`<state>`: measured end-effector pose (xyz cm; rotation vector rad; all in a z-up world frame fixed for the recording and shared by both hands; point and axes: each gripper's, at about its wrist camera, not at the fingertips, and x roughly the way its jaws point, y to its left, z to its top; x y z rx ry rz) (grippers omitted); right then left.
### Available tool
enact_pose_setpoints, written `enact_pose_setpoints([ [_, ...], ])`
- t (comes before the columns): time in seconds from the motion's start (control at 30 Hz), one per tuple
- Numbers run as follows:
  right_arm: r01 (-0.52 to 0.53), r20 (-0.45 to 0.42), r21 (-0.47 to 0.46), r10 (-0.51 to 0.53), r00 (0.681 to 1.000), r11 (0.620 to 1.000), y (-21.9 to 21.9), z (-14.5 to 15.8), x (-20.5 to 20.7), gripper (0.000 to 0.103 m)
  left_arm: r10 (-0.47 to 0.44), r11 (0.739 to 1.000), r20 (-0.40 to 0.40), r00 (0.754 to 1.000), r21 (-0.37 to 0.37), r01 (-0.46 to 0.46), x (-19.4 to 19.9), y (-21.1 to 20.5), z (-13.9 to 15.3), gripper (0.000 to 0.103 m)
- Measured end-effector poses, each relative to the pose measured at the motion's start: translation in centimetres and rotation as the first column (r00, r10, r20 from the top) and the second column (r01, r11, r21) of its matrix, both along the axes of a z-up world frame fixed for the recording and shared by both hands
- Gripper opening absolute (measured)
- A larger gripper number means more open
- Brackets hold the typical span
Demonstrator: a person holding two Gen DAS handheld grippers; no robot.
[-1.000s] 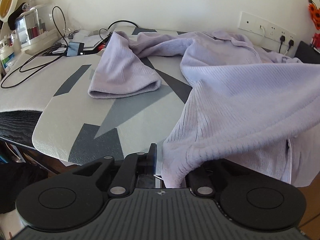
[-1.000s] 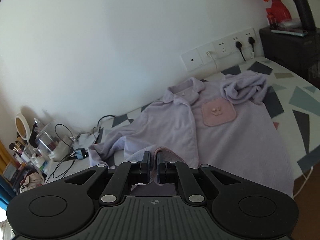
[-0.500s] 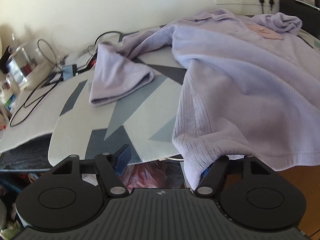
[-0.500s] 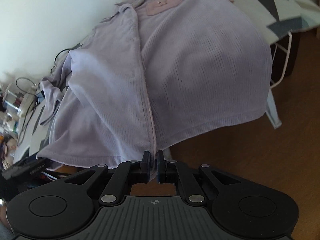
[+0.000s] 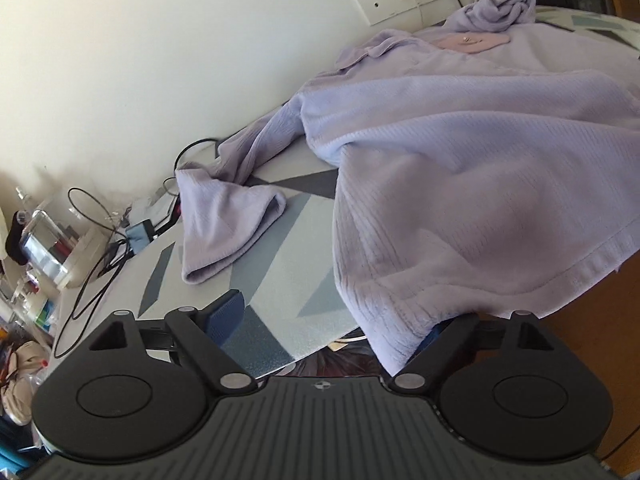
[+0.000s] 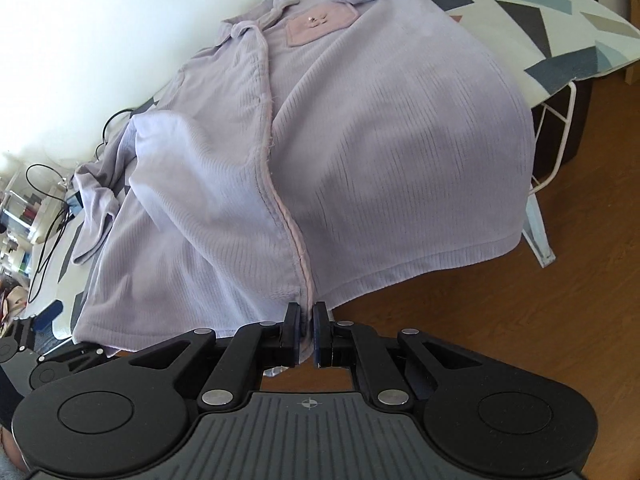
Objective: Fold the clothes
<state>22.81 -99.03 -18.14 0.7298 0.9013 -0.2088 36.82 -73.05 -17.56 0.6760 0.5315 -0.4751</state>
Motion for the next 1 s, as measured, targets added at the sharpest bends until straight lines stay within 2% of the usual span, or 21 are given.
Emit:
enact_pose_setpoints([
  [0.03,-0.004,0.000,-0.007,0.004,1.000,1.000,0.0,0.1,0.0,0.005,-0.010,1.000,-0.008,1.000,-0.021,0.010,0.0,0.2,0.2,0.087],
  [0.13,-0.014,-0.004,-0.025,0.014,1.000,1.000,-0.1,0.3,0.2,0.005,-0.040,0.996,-0.042,0.998,-0.079,0.036,0.0,0.8,0.7,0.072],
  [0.2,-0.015,-0.007,-0.031,0.015,1.000,0.999,0.0,0.3,0.3,0.005,-0.047,0.994,-0.067,0.997,-0.103,0.040,0.1,1.1,0.9,0.050],
  [0.27,-0.015,-0.011,-0.035,0.014,1.000,0.999,0.0,0.3,0.3,0.005,-0.054,0.991,-0.093,0.994,-0.128,0.041,0.1,1.4,1.0,0.037],
  [0.3,-0.015,-0.012,-0.035,0.014,1.000,0.999,-0.1,0.2,0.3,0.005,-0.055,0.989,-0.104,0.993,-0.141,0.040,0.1,1.6,1.1,0.025],
  [0.37,-0.016,-0.015,-0.038,0.016,1.000,0.999,-0.1,0.1,0.4,0.005,-0.061,0.985,-0.126,0.990,-0.167,0.039,0.0,1.9,1.3,0.017],
  [0.5,-0.023,-0.023,-0.045,0.022,1.000,0.999,0.0,0.0,0.6,0.005,-0.033,0.969,-0.173,0.984,-0.245,-0.011,0.3,2.8,1.8,0.014],
  [0.73,-0.038,-0.021,-0.046,0.037,0.999,0.998,0.2,-0.1,1.2,0.005,0.060,0.911,-0.296,0.953,-0.373,-0.173,1.8,5.0,2.5,0.013],
  [0.93,-0.055,-0.021,-0.048,0.054,0.998,0.997,0.3,-0.1,1.9,0.006,0.108,0.890,-0.361,0.926,-0.381,-0.252,2.3,5.7,1.7,0.013],
  [1.0,-0.060,-0.020,-0.055,0.059,0.998,0.997,0.4,0.0,2.0,0.006,0.108,0.890,-0.359,0.927,-0.381,-0.251,2.1,5.8,1.7,0.013],
])
